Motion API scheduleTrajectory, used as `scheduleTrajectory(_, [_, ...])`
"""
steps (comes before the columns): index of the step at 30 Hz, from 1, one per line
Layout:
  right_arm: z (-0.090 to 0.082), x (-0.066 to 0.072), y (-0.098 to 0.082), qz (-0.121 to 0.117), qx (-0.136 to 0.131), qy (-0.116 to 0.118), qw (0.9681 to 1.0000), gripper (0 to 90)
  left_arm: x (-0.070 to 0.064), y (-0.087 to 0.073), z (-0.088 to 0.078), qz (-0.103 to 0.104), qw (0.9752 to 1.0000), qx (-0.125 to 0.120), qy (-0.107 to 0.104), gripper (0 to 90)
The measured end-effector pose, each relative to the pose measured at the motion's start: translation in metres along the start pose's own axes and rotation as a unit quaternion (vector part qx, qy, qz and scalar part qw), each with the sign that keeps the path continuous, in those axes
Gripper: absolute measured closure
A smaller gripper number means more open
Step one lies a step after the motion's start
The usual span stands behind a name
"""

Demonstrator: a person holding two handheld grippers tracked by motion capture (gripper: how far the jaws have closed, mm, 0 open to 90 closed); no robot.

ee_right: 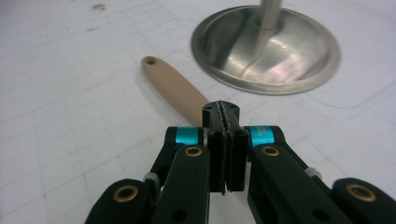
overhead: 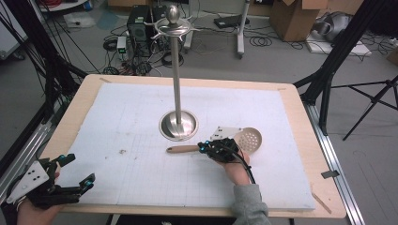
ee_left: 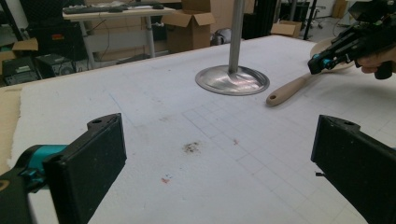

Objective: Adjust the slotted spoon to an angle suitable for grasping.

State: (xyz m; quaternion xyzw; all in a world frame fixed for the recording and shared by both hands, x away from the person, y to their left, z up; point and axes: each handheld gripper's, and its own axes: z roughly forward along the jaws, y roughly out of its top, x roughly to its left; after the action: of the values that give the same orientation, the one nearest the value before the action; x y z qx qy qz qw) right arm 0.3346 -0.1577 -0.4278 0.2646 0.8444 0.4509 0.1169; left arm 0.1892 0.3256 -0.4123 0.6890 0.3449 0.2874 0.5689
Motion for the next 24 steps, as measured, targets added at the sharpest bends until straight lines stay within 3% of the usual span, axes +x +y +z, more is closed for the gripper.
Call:
scheduleTrajectory(9, [-0.011,-0.015,-0.004,0.013,-0.003,-0.033,0.9994,90.0,0.001,-0.001,0.000,-0.001,1.0000,0.001,0.000,3.6])
scheduleTrajectory(17, [-0.010,-0.019,-0.007,0.019,0.020,-0.067,0.9974,90.0,0.000,-0.001,0.000,-0.001,1.0000,0.001,-0.001,3.6])
scheduleTrajectory(24, [-0.009,-0.023,-0.008,0.020,0.028,-0.075,0.9966,90.0,0.001,0.000,-0.001,-0.001,1.0000,0.000,0.000,3.7])
